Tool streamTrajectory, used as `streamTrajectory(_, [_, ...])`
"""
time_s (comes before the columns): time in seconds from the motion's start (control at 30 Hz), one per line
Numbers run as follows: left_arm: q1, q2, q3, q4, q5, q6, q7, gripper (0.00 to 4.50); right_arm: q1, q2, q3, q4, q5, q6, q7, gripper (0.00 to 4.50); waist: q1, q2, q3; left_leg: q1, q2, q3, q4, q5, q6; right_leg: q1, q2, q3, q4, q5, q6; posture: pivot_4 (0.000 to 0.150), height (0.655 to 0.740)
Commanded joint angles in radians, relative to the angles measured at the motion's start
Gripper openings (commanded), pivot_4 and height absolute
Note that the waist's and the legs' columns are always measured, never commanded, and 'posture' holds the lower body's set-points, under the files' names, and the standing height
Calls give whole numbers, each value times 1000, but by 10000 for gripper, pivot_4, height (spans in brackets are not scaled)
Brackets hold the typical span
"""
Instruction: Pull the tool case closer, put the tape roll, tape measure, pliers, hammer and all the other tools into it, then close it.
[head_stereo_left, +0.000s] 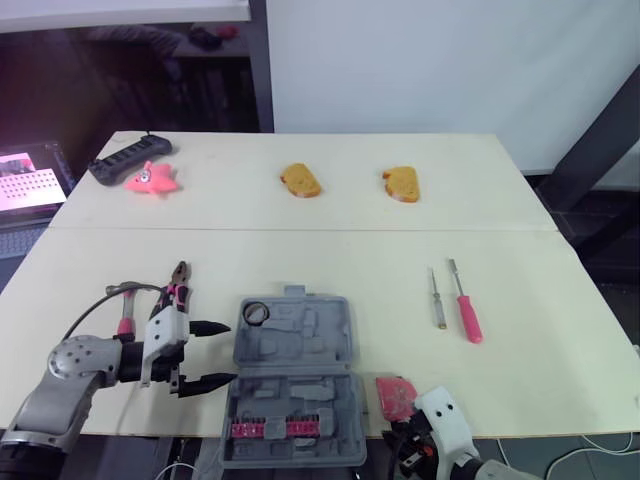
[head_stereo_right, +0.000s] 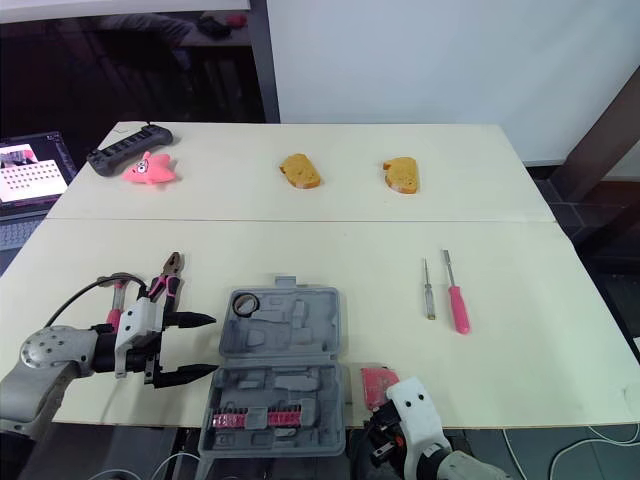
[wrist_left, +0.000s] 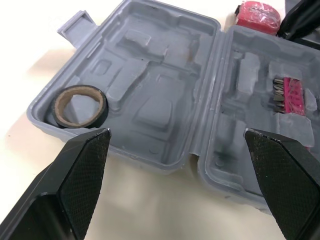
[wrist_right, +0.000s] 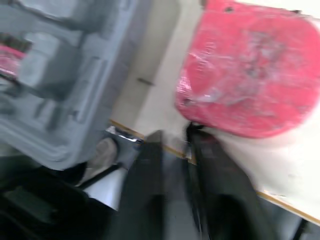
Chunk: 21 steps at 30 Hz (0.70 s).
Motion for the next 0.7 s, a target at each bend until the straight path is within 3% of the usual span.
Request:
streamTrajectory(0.03, [0,20,25,-35,-29,8,-20,45000,41,-48,-114,-66,60,34,46,28757,6,0,0,0,0,0,0,0,0,0,0,0,0,0,0,1500,7400])
streamTrajectory(0.13, [20,33,36,-56,-48,13,-46,45000,46,-114,-210,-134,149,62,134,44425,11,0,0,0,0,1,1,0,0,0,0,1,-1,0,0,1500,7400])
streamTrajectory(0.27, [48,40,54,-63,-62,-1,-64,45000,-8,-242,-340,-169,279,82,276,44425,10,0,0,1,0,1,0,0,0,1,0,1,-1,0,0,1500,7400])
streamTrajectory(0.37, [59,47,73,-93,-85,10,-77,45000,-165,-456,-369,-102,311,-30,509,44425,7,0,0,1,0,1,1,0,0,2,0,1,-1,0,0,1500,7400])
streamTrajectory(0.5, [109,42,95,-141,-111,-14,-107,45000,-425,-670,-125,120,79,-350,715,44425,9,0,1,1,0,3,2,0,0,3,0,2,-2,0,0,1500,7400])
streamTrajectory(0.7, [134,8,123,-201,-119,-46,-71,45000,-698,-667,179,401,-172,-679,878,44425,14,2,2,-1,0,3,1,0,0,2,-1,1,-5,2,4,1500,7400])
